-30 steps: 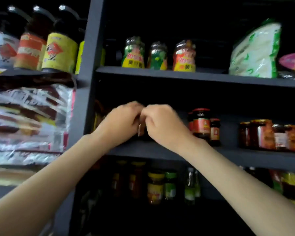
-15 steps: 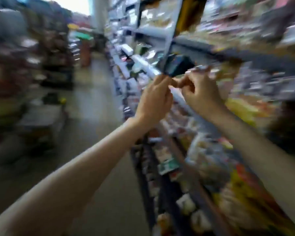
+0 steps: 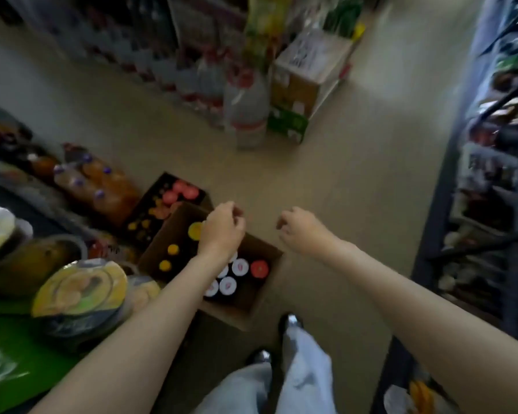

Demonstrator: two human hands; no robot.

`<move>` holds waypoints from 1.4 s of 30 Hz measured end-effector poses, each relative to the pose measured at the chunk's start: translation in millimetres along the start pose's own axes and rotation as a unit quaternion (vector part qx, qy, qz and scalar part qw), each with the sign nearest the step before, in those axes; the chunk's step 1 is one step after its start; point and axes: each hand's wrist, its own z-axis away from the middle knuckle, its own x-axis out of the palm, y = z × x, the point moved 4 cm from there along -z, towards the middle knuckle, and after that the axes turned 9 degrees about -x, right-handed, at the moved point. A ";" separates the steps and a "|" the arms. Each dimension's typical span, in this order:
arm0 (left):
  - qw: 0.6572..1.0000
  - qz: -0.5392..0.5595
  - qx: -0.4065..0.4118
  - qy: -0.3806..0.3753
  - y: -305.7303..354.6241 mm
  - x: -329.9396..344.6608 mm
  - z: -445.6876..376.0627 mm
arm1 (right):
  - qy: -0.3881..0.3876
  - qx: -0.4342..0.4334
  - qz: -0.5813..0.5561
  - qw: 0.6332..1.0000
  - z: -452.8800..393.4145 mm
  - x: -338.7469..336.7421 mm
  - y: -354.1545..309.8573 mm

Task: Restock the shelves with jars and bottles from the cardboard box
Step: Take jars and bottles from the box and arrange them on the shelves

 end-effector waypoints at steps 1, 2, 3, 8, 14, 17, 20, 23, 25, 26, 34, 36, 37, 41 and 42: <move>0.999 -0.008 -0.035 -0.014 -23.3 12.0 -10.8 | -0.029 -0.002 -0.004 1.000 -21.2 25.6 8.2; 0.998 -0.014 -0.060 -0.032 -42.4 25.8 -21.0 | -0.055 -0.004 -0.006 0.998 -39.4 49.3 17.7; 0.996 -0.020 -0.078 -0.048 -57.9 39.2 -29.9 | -0.075 -0.005 -0.009 0.997 -55.0 70.8 28.3; 0.986 -0.053 -0.135 -0.086 -125.6 107.8 -78.9 | -0.135 0.001 0.014 0.991 -130.9 161.9 87.8; 0.972 -0.133 -0.121 -0.153 -202.7 191.6 -117.3 | -0.210 -0.030 0.190 0.959 -188.6 279.8 134.6; 0.968 -0.139 -0.119 -0.173 -229.7 222.9 -123.4 | -0.247 -0.017 0.277 0.928 -204.7 332.4 148.2; 0.968 -0.127 -0.117 -0.183 -242.8 241.1 -122.8 | -0.231 -0.008 0.312 0.922 -210.1 352.5 158.3; 0.964 -0.116 -0.138 -0.195 -239.7 242.1 -122.6 | -0.219 -0.030 0.301 0.928 -207.8 342.5 160.5; 0.960 -0.102 -0.153 -0.212 -222.1 234.0 -124.4 | -0.204 -0.048 0.275 0.938 -200.4 314.3 153.0; 0.957 -0.101 -0.146 -0.231 -205.9 227.4 -123.7 | -0.199 -0.053 0.248 0.947 -192.1 292.7 146.6; 0.819 -0.063 -0.028 -0.569 -0.6 116.4 -75.3 | -0.149 0.039 -0.070 0.986 -61.6 20.0 94.3; 0.790 -0.072 0.010 -0.609 54.7 90.0 -50.3 | -0.131 0.060 -0.122 0.982 -4.0 -45.2 79.4; 0.772 -0.085 0.045 -0.628 88.1 75.5 -29.8 | -0.110 0.071 -0.134 0.982 34.1 -77.2 70.6; 0.710 -0.105 0.187 -0.671 225.9 13.2 89.8 | 0.022 0.155 -0.201 0.967 205.6 -183.5 36.9; 0.701 -0.117 0.203 -0.674 256.4 1.9 122.5 | 0.071 0.183 -0.223 0.955 255.0 -206.7 29.4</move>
